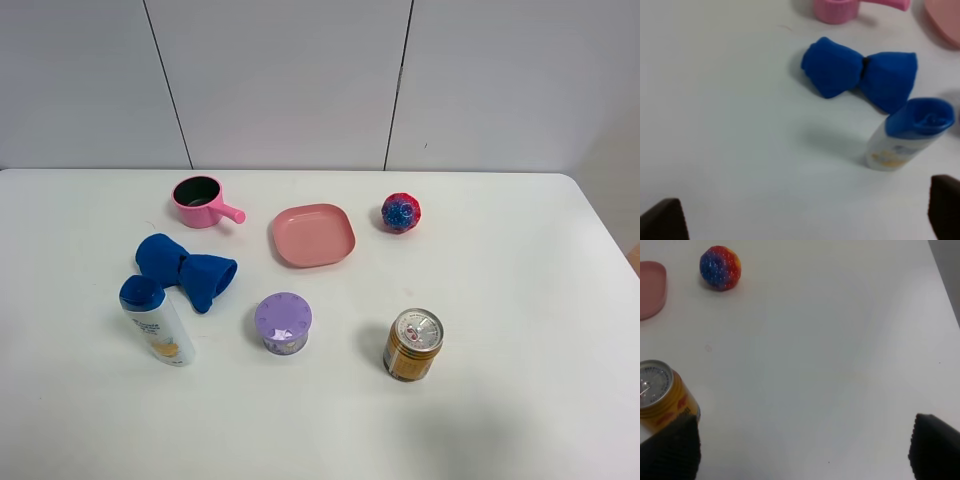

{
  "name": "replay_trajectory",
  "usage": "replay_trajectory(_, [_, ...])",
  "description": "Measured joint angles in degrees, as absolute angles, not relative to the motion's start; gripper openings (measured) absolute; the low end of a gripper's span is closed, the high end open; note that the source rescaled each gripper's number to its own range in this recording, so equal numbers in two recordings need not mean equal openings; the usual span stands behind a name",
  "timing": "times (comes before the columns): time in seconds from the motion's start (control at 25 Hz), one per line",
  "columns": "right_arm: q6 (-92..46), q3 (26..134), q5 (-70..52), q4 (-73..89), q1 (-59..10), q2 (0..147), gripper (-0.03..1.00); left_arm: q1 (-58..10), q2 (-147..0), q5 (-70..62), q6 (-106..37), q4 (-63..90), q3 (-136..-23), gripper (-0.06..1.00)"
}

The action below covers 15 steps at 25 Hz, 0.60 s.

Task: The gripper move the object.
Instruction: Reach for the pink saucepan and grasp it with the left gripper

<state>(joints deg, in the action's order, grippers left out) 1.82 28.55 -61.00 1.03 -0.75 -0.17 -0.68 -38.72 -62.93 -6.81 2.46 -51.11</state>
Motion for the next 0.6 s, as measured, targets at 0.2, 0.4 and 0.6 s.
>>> replay_trajectory(0.2, [1.82,28.55,-61.0,1.03,-0.75,-0.17,1.0,-0.68,-55.81,-62.94,-7.01,3.93,-63.57,0.99])
replay_trajectory(0.4, [1.82,28.55,-61.0,1.03,-0.75,-0.17,1.0,-0.68,-73.37,-65.58,-7.81,3.98,-79.04,0.99])
replay_trajectory(0.6, [1.82,28.55,-61.0,1.03,-0.75,-0.17,1.0,-0.68,-87.76,-69.07,-10.08,4.04,-94.82,0.99])
